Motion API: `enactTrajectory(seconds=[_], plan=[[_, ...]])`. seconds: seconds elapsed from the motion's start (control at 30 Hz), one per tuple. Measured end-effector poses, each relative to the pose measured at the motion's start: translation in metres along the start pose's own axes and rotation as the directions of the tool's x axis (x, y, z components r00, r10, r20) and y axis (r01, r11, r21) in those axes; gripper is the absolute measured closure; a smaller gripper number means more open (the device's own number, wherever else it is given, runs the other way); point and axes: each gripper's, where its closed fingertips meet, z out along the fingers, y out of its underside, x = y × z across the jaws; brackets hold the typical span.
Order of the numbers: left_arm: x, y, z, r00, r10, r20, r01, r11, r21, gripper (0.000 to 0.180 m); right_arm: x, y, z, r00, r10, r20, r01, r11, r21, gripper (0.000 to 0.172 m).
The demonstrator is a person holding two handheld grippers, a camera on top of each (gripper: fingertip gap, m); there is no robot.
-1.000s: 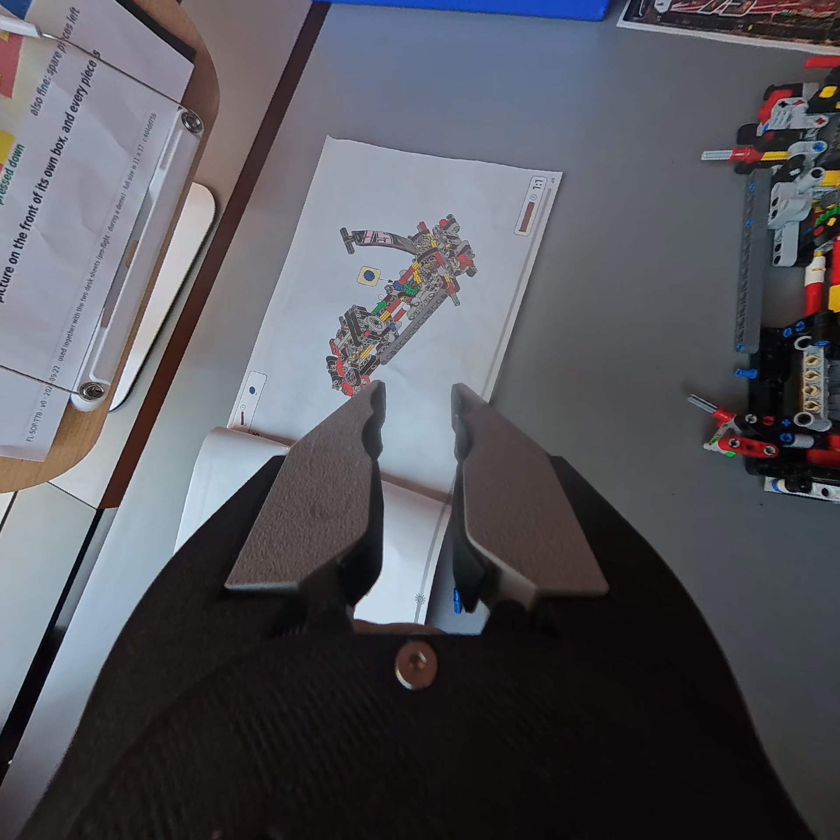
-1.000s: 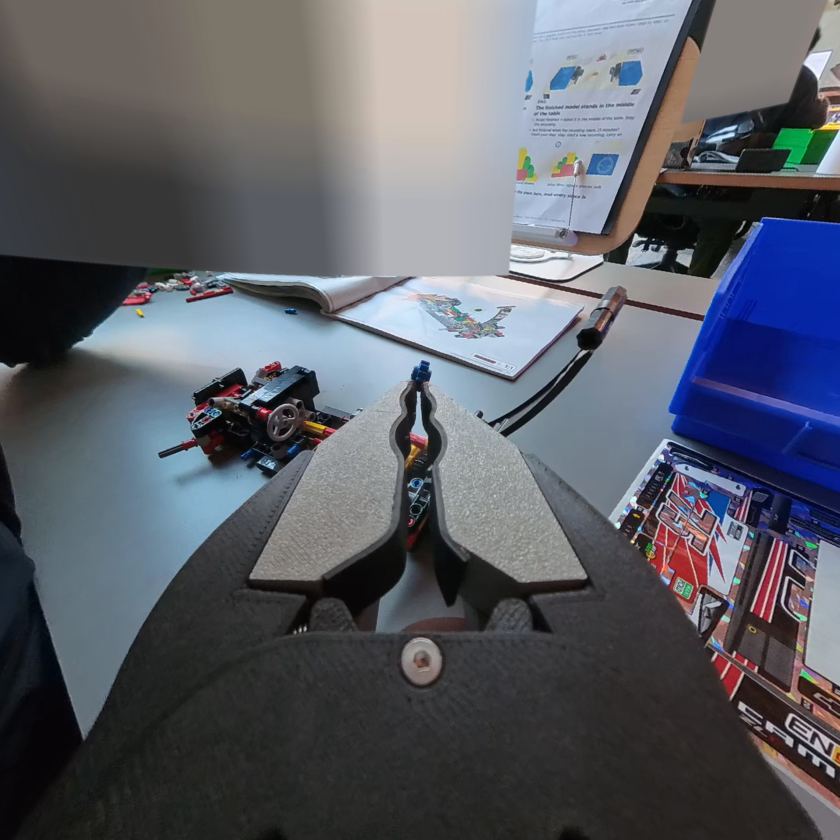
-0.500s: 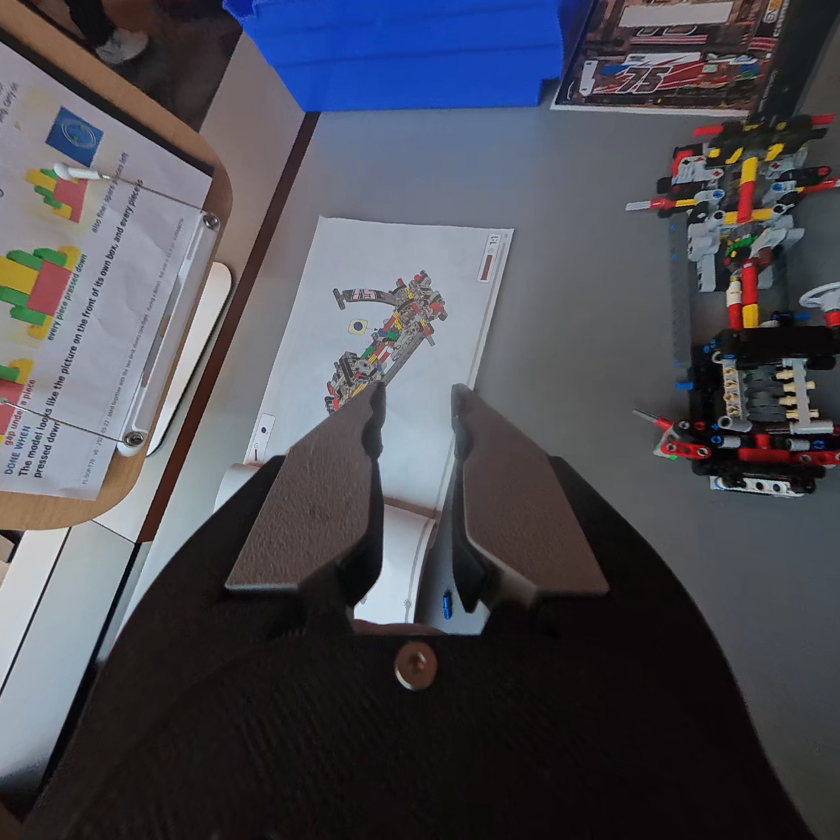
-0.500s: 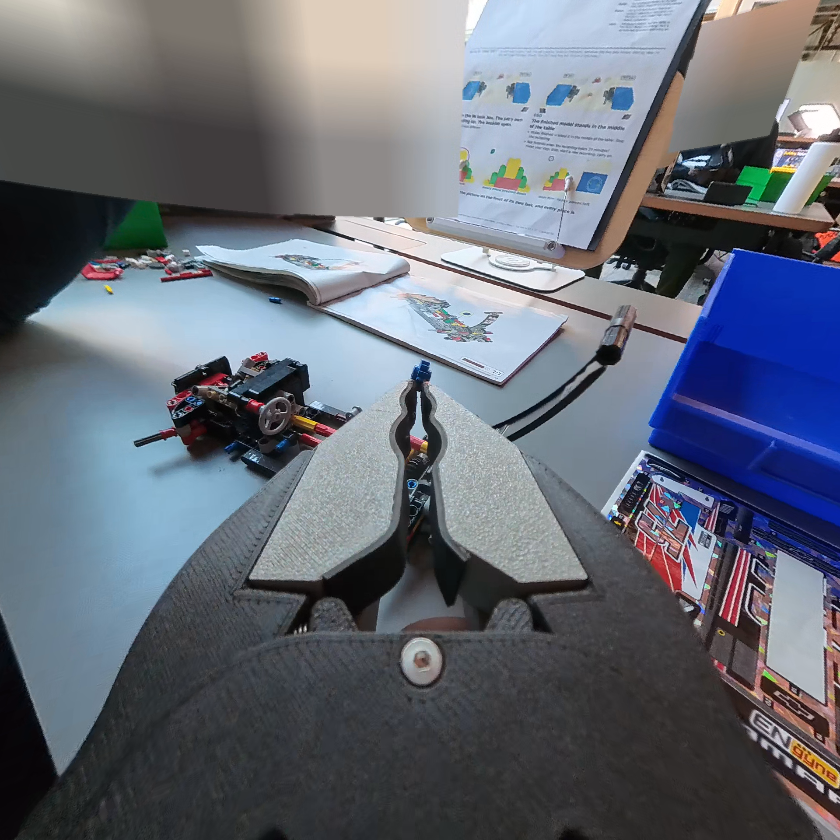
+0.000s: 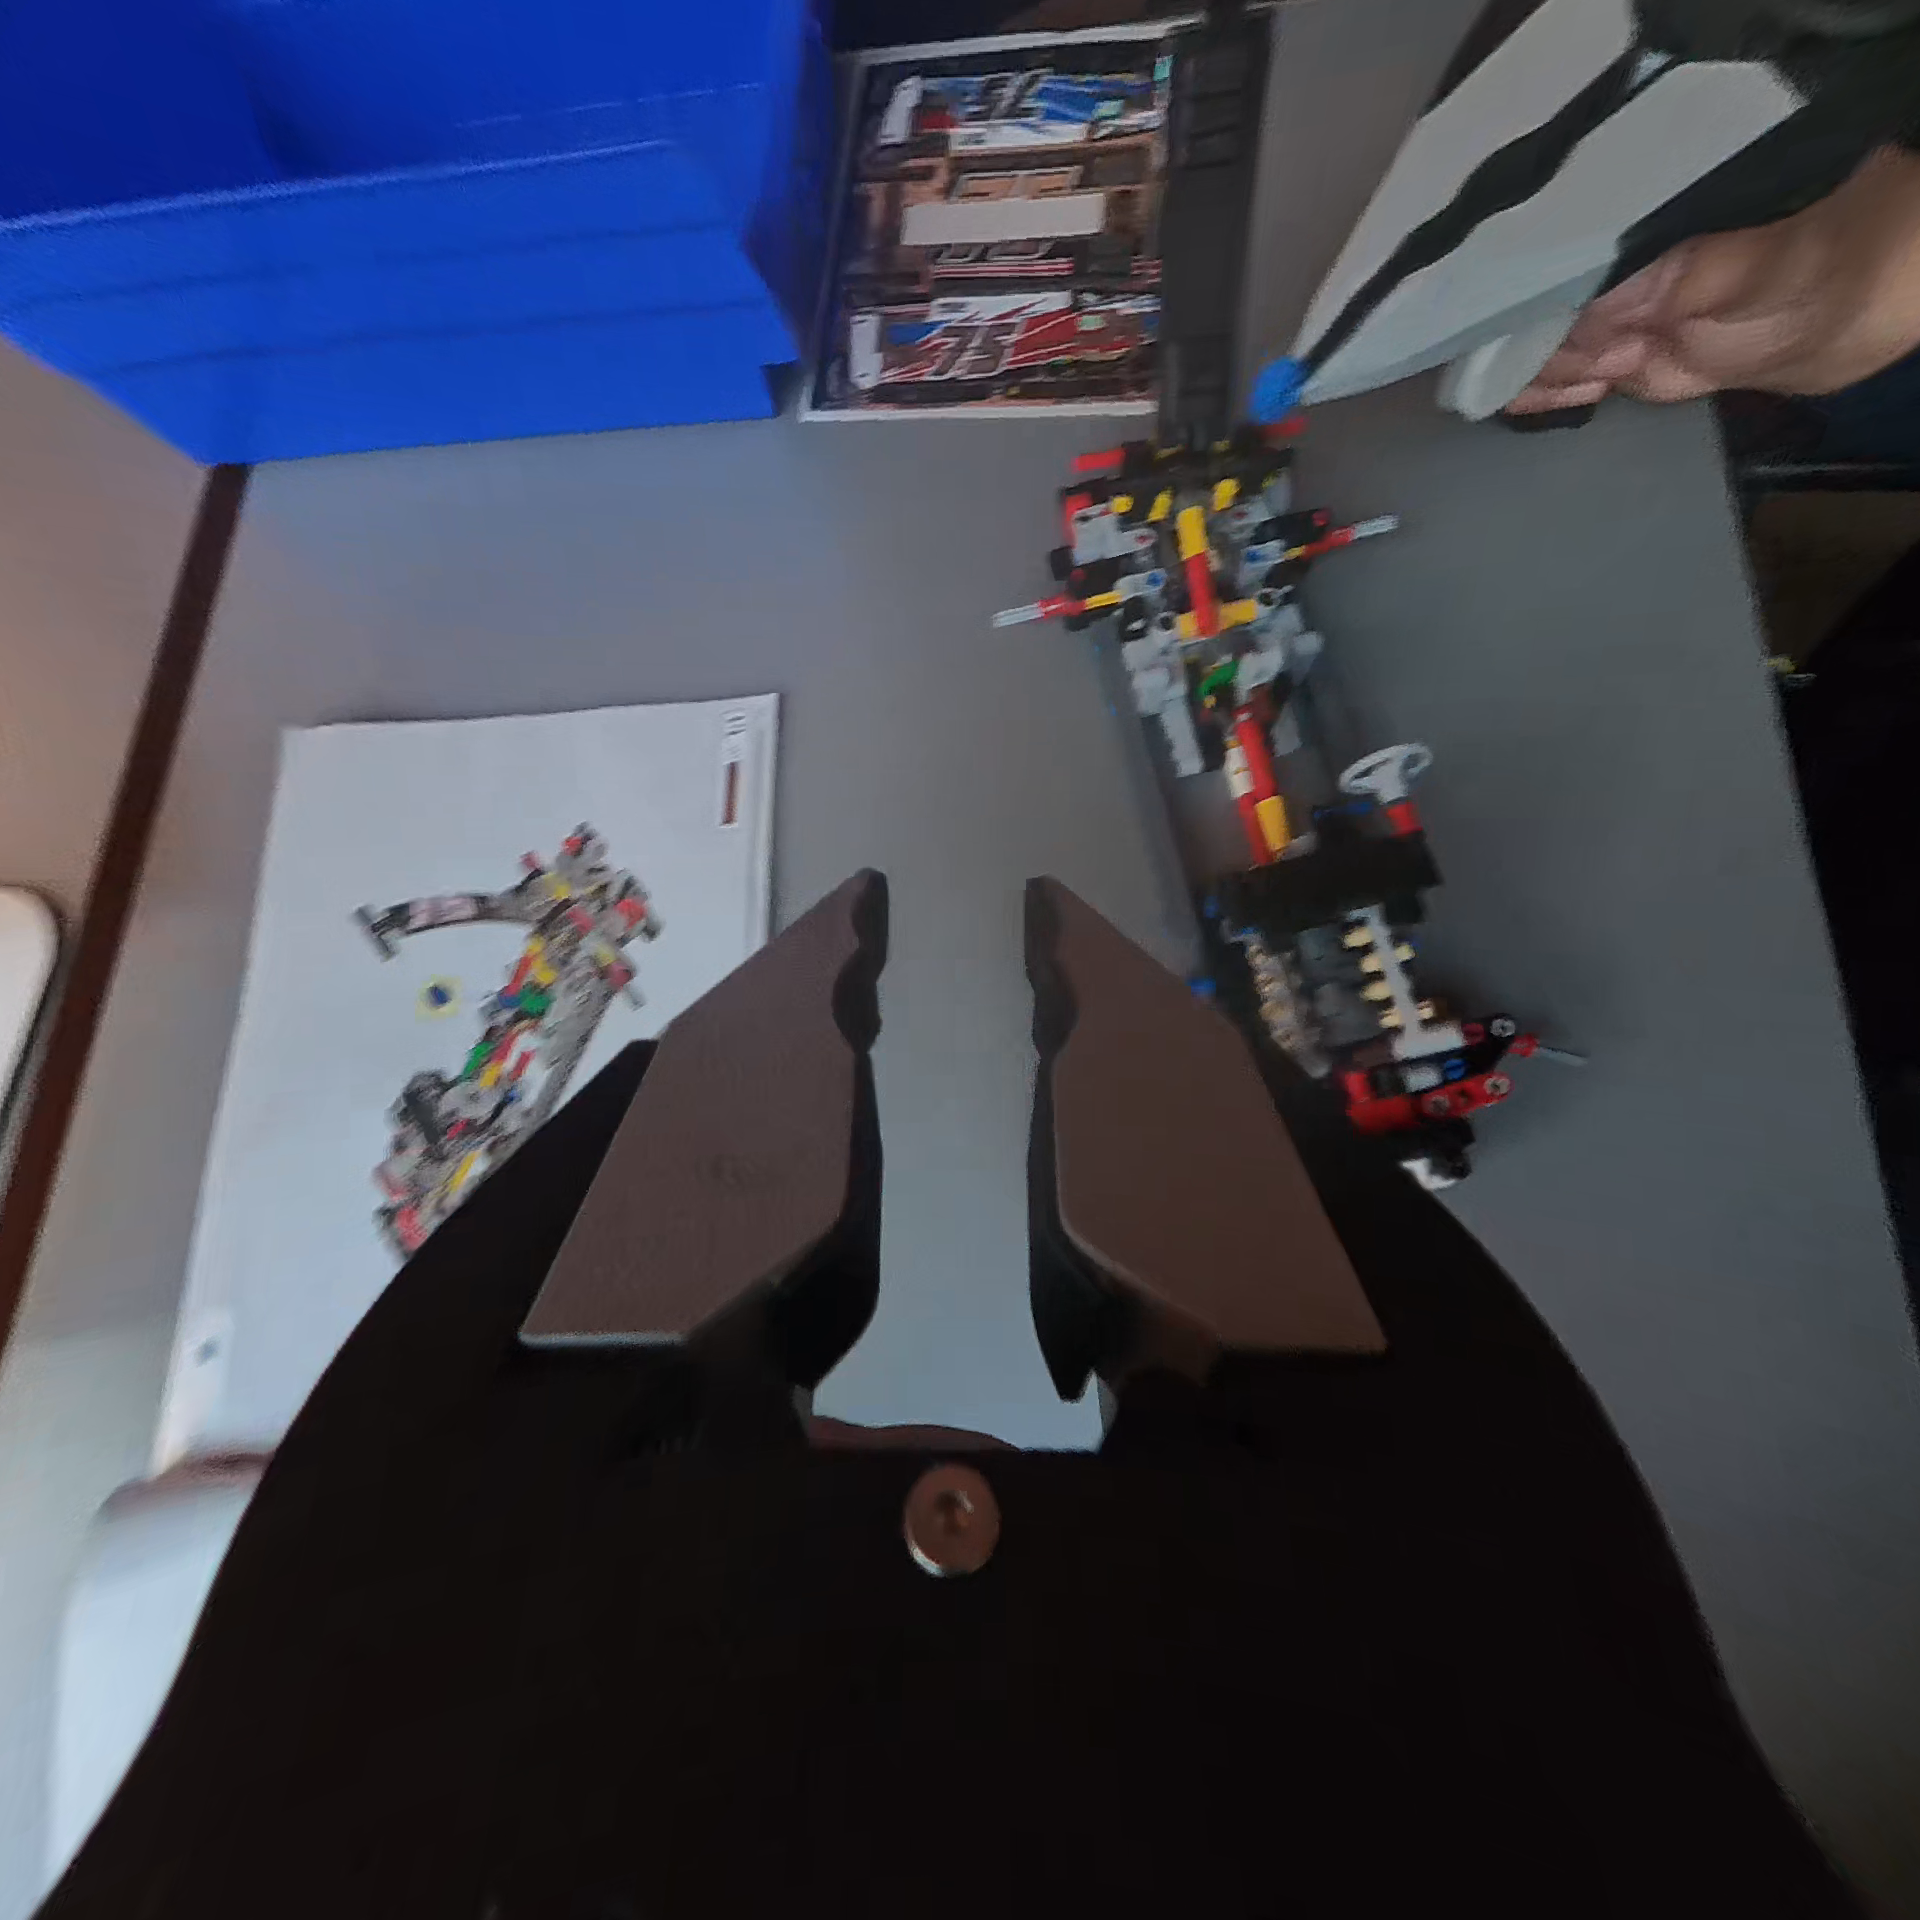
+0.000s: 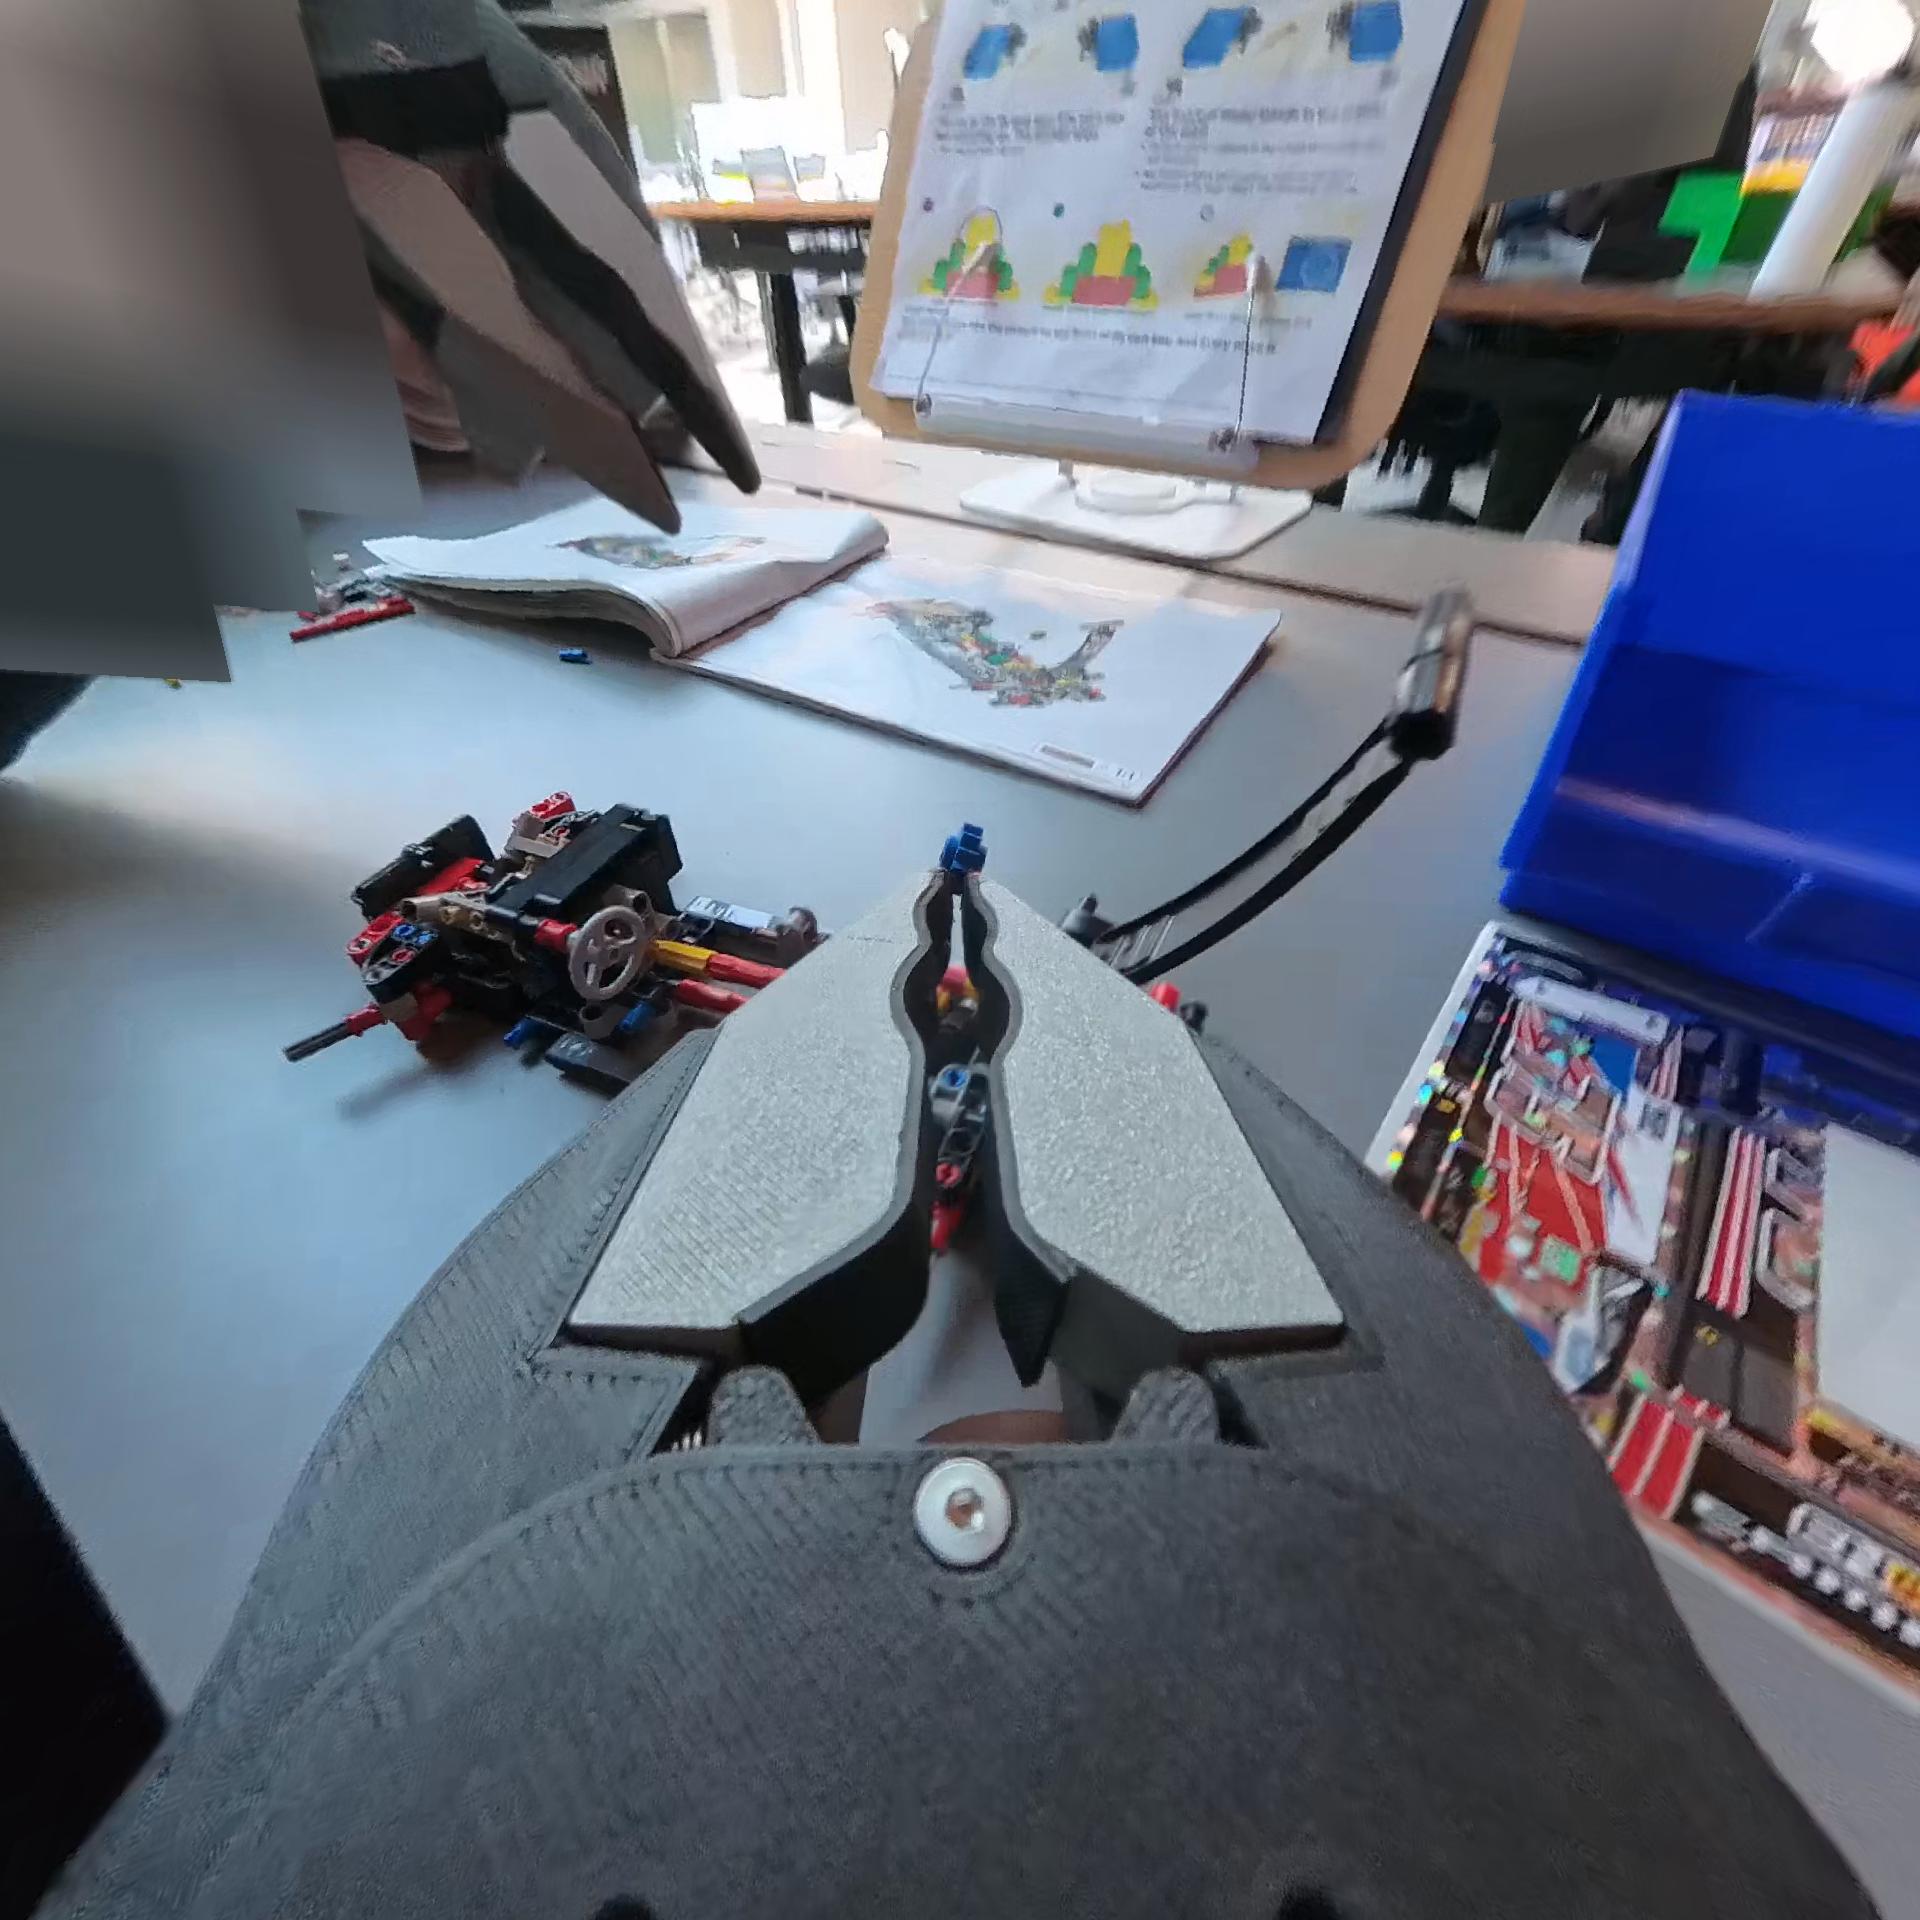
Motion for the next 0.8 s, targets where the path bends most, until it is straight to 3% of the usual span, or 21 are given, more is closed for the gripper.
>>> enactTrajectory(seconds=[0.1, 0.37, 0.8], plan=[[0.035, -0.005, 0.029, 0.991, 0.005, -0.134, -0.007, 1.0, -0.012, 0.159, -0.011, 0.014, 0.005, 0.998, 0.064, 0.005, -0.063, 0.991, -0.122, 0.172], [0.077, -0.014, 0.059, 0.961, -0.012, -0.278, 0.01, 1.0, -0.01, 0.166, -0.024, 0.029, 0.011, 0.997, 0.081, -0.002, -0.077, 0.935, -0.346, 0.172], [0.092, -0.002, 0.091, 0.951, 0.008, -0.31, -0.035, 0.996, -0.08, 0.167, -0.024, 0.04, 0.025, 0.981, 0.193, 0.038, -0.152, 0.868, -0.472, 0.172]])
